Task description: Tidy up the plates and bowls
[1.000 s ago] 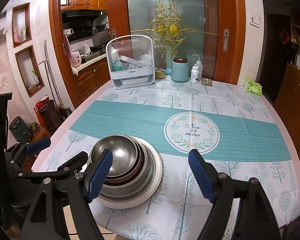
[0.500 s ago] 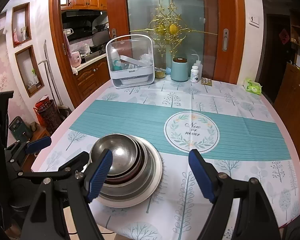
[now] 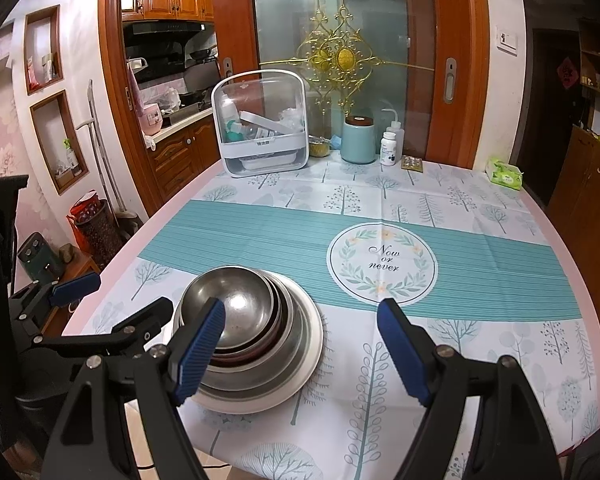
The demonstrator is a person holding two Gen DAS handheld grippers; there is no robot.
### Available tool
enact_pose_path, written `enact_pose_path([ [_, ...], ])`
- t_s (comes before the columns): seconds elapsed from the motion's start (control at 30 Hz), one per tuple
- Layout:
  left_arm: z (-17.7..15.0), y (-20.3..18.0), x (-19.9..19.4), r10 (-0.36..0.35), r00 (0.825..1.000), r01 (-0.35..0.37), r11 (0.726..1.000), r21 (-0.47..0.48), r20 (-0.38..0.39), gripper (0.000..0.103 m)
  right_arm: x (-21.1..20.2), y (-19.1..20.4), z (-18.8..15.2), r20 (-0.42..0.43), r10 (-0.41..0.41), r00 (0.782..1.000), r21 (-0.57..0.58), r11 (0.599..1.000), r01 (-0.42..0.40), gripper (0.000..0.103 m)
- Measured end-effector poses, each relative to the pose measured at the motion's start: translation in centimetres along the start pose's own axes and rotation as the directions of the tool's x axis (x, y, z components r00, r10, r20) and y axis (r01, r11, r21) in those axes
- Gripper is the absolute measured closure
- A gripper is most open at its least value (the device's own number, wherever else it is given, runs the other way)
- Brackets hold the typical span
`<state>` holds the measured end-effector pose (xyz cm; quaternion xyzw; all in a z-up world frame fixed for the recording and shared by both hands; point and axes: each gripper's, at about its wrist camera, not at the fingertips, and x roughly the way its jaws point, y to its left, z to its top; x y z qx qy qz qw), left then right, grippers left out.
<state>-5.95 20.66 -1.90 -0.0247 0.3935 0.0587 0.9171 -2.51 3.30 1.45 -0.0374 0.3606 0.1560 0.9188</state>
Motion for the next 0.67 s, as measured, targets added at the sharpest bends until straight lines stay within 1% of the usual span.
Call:
enact_pose_path([
  [0.67,0.01,-0.39,-0.27,-0.015,1.0,0.015,1.0,-0.003,-0.01,0.011,-0.11,-0.48,-0.14,0.002,-0.006,1.0,-0.001,1.0,0.006,0.024],
])
